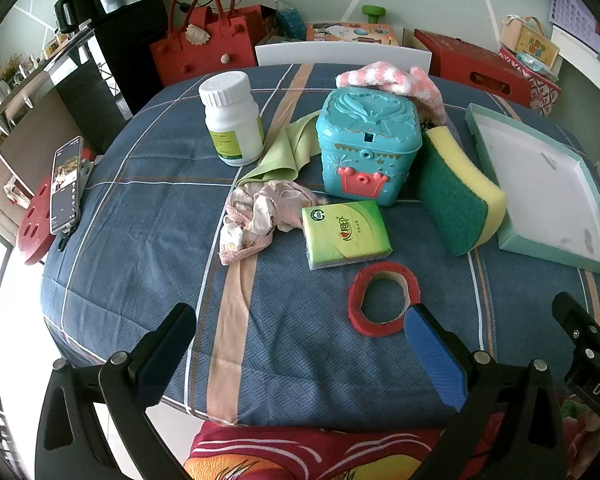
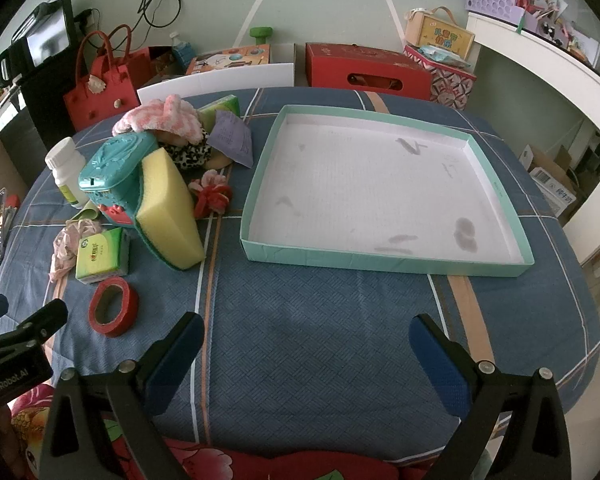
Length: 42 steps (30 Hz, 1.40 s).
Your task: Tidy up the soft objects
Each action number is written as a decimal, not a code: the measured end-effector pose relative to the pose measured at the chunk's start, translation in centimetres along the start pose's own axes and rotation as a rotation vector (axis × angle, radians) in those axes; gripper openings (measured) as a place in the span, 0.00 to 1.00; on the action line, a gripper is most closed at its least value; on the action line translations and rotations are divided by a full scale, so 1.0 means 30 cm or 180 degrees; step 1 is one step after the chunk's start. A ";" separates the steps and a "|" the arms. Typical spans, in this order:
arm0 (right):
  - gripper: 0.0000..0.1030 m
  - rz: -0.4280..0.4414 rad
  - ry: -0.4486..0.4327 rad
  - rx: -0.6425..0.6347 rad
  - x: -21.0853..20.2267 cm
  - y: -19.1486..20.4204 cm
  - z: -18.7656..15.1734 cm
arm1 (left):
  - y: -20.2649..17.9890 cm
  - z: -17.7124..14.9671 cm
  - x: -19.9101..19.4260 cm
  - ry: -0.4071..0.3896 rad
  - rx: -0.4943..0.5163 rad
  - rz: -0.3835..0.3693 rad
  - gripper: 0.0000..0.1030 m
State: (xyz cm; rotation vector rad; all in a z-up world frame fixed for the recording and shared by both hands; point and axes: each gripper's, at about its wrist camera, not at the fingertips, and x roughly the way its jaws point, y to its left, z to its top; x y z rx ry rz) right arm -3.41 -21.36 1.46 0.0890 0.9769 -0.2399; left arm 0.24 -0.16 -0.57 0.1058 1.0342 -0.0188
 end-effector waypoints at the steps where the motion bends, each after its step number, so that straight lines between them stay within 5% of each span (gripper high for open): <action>1: 1.00 0.0000 0.0001 0.0001 0.000 0.000 0.000 | -0.001 0.000 0.000 -0.0001 0.0000 -0.0002 1.00; 36: 1.00 0.0007 0.0014 0.0001 0.001 0.001 0.001 | -0.001 -0.005 0.003 0.0008 0.0004 -0.0006 1.00; 42: 1.00 0.0123 -0.0017 -0.0014 -0.015 0.012 -0.003 | 0.039 0.000 0.016 0.0150 -0.0159 -0.0229 1.00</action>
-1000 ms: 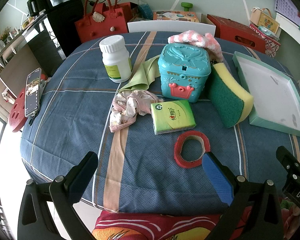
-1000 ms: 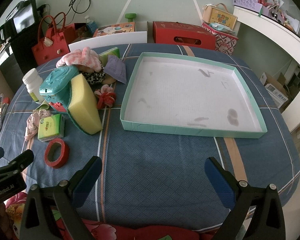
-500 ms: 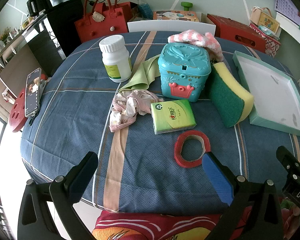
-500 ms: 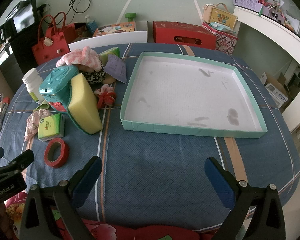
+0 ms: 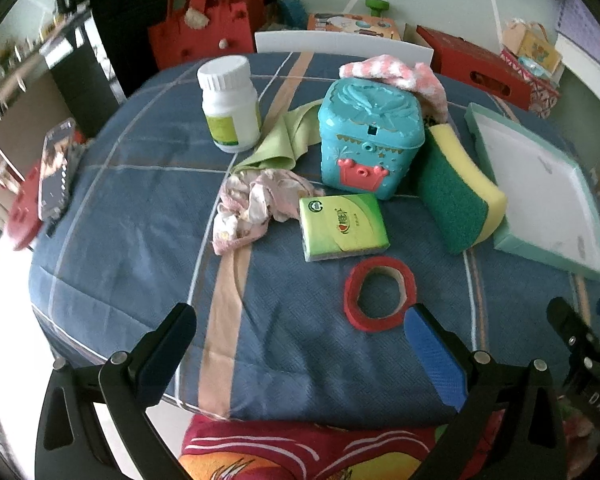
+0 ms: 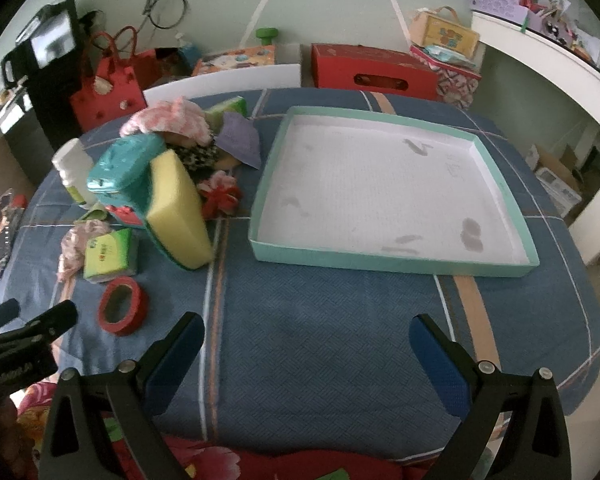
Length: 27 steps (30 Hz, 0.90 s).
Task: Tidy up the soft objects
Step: 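Grasp the yellow-green sponge with the right gripper while the left grasps the red tape roll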
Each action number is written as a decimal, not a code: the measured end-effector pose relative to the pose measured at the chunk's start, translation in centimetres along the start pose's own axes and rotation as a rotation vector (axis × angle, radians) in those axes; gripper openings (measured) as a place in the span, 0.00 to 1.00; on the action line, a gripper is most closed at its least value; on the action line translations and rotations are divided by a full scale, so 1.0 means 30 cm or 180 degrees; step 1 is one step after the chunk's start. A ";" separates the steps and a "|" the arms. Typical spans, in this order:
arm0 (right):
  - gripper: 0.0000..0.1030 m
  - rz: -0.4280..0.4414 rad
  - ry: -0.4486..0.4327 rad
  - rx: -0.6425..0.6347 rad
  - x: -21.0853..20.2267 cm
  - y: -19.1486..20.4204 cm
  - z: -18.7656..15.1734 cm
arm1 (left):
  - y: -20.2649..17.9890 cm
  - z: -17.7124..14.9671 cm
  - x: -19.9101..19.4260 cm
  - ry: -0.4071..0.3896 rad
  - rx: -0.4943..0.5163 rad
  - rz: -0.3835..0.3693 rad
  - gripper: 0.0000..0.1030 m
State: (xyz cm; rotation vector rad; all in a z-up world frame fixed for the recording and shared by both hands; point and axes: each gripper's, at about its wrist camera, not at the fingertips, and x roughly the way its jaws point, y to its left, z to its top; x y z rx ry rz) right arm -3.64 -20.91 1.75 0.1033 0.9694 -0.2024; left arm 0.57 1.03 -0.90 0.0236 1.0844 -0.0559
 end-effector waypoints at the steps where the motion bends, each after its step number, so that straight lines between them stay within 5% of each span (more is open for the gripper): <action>1: 1.00 0.0054 -0.0008 -0.0014 -0.005 0.008 -0.001 | 0.001 0.004 -0.002 0.0002 -0.0012 -0.0035 1.00; 11: 1.00 0.0438 -0.0114 -0.0123 -0.006 0.092 0.054 | 0.034 0.072 0.007 0.0022 -0.0131 -0.0330 1.00; 20: 0.90 0.0609 0.0020 -0.0087 0.038 0.109 0.079 | -0.051 0.066 0.097 0.0427 0.0211 -0.0096 1.00; 27: 0.84 0.0727 0.0027 -0.0189 0.061 0.140 0.114 | -0.144 0.069 0.132 0.0504 0.0448 -0.0091 0.96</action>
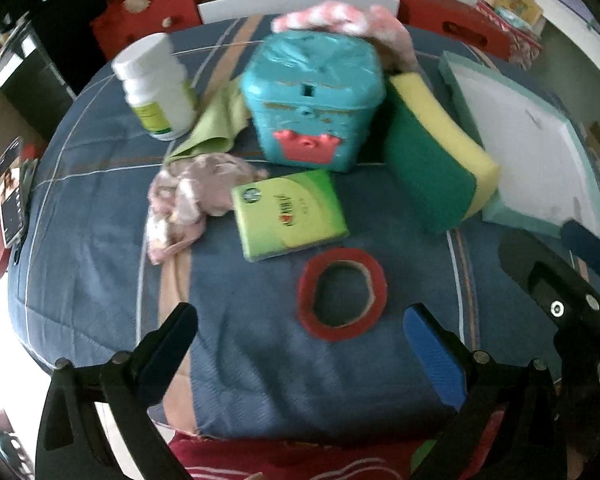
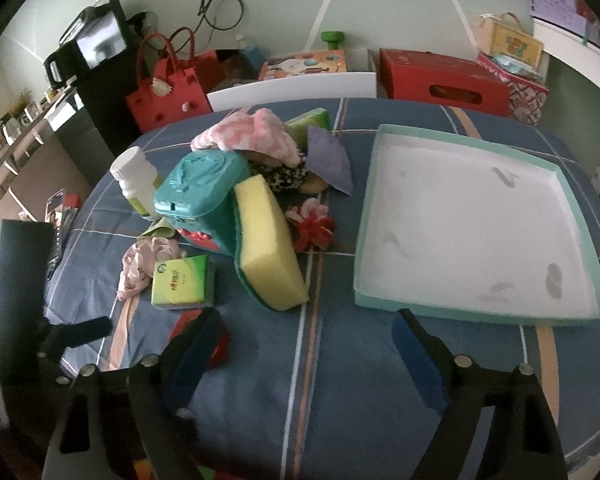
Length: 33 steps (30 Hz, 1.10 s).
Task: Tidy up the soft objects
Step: 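Grasp the yellow-green sponge with the right gripper while the left grasps the red tape roll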
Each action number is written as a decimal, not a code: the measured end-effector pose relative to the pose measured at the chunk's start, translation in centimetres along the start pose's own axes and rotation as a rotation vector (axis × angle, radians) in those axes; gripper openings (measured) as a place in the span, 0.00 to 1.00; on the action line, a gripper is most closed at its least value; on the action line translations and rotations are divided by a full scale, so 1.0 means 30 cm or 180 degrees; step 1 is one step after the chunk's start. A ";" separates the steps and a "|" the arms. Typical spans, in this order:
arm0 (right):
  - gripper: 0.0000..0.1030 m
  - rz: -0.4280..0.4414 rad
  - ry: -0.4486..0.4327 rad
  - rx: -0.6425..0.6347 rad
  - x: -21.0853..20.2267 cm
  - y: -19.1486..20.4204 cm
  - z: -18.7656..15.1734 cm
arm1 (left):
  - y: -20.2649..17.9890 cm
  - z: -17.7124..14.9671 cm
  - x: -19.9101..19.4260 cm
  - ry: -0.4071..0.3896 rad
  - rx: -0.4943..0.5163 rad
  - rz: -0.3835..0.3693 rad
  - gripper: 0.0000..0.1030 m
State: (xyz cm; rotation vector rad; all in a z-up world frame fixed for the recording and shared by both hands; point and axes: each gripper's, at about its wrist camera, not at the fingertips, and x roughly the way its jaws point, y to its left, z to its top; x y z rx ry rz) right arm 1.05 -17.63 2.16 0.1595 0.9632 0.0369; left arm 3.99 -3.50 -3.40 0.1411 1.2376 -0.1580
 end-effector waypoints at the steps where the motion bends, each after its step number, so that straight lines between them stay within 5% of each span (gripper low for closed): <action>1: 0.83 0.0021 0.0003 -0.0022 0.005 0.005 0.004 | -0.014 0.005 0.010 0.0032 0.0012 -0.0001 0.93; 6: 0.70 0.0119 0.0010 -0.0130 0.036 0.040 0.029 | -0.037 0.018 0.061 0.0210 -0.0053 -0.0093 0.71; 14: 0.53 0.0195 0.0032 -0.0245 0.086 0.080 0.063 | -0.033 0.031 0.107 0.0294 -0.0234 -0.0374 0.53; 20: 0.35 0.0176 0.0040 -0.0269 0.127 0.089 0.070 | -0.042 0.020 0.115 0.0299 -0.0282 -0.0425 0.53; 33: 0.33 0.0252 -0.0025 -0.0166 0.146 0.067 0.060 | -0.019 0.035 0.134 0.0331 -0.0303 -0.0447 0.53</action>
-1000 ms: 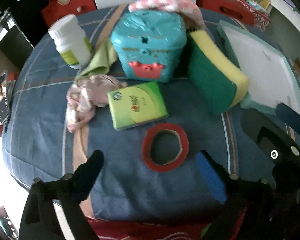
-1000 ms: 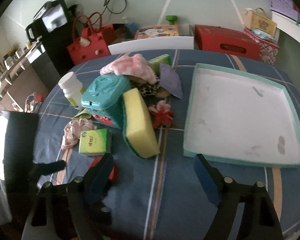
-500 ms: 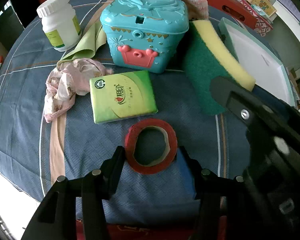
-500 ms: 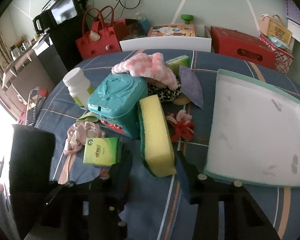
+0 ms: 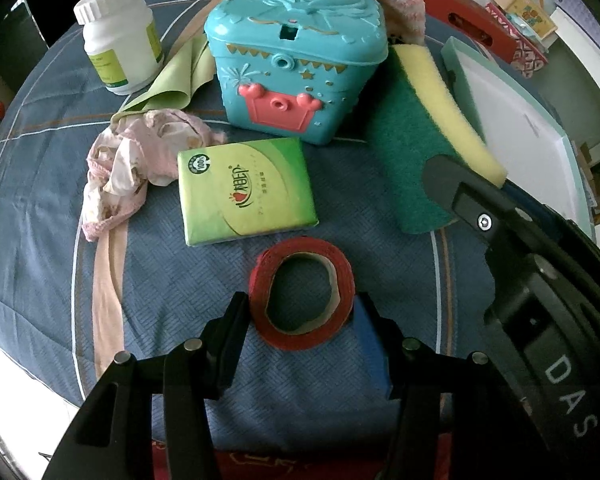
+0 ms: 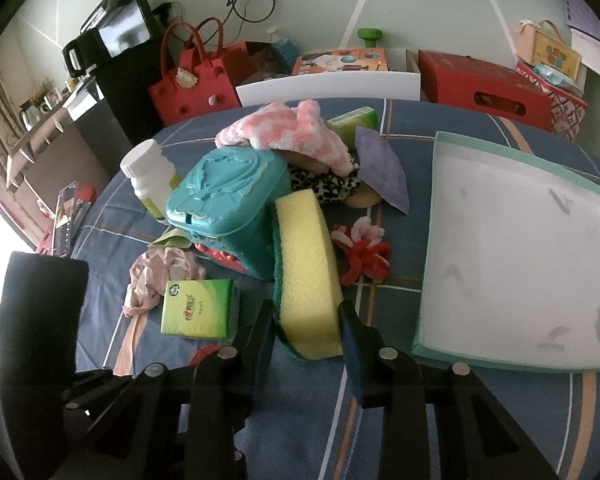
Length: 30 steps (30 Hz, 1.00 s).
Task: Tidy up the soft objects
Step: 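Grasp the yellow-green sponge with the right gripper while the left grasps the red tape roll, then carry the sponge and tape roll to the white tray and release both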
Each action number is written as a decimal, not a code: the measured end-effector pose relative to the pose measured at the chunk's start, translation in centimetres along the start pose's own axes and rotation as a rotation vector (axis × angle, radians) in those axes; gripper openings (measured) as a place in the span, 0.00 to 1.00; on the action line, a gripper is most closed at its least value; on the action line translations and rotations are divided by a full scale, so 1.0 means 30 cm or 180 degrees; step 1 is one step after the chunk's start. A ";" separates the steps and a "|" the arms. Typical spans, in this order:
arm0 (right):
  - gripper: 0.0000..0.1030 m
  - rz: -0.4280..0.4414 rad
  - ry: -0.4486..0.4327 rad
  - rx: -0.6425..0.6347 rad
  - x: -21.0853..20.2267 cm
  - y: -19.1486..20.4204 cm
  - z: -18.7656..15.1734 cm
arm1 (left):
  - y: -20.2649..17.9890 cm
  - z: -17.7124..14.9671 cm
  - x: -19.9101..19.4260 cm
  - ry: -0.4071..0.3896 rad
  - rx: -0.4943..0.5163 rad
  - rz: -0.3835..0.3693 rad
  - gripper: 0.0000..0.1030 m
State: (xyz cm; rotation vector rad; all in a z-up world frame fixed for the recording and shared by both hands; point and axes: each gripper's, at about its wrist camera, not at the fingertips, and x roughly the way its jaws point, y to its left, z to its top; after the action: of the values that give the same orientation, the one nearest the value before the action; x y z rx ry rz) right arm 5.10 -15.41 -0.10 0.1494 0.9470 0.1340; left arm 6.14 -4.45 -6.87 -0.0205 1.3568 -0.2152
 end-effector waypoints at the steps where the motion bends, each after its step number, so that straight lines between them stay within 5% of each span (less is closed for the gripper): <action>1: 0.33 0.0003 -0.0005 0.0005 -0.001 -0.001 -0.001 | -0.001 0.001 -0.001 -0.0005 -0.0002 -0.0001 0.53; 14: 0.32 0.0114 -0.0180 0.0158 -0.071 -0.030 -0.015 | -0.006 -0.016 -0.065 -0.0181 0.0014 -0.0052 0.51; 21: 0.31 0.0129 -0.0341 0.0226 -0.139 -0.044 -0.013 | 0.002 -0.032 -0.152 -0.0483 0.0022 -0.0132 0.51; 30: 0.31 -0.0226 -0.0625 0.0262 -0.267 -0.090 0.064 | -0.066 0.001 -0.287 -0.0771 0.0331 -0.0224 0.51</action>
State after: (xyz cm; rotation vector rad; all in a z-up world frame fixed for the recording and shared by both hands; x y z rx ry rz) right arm 2.17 -19.61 6.89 0.2009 0.7611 0.0141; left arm 4.20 -4.96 1.73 -0.0069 1.1033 -0.3319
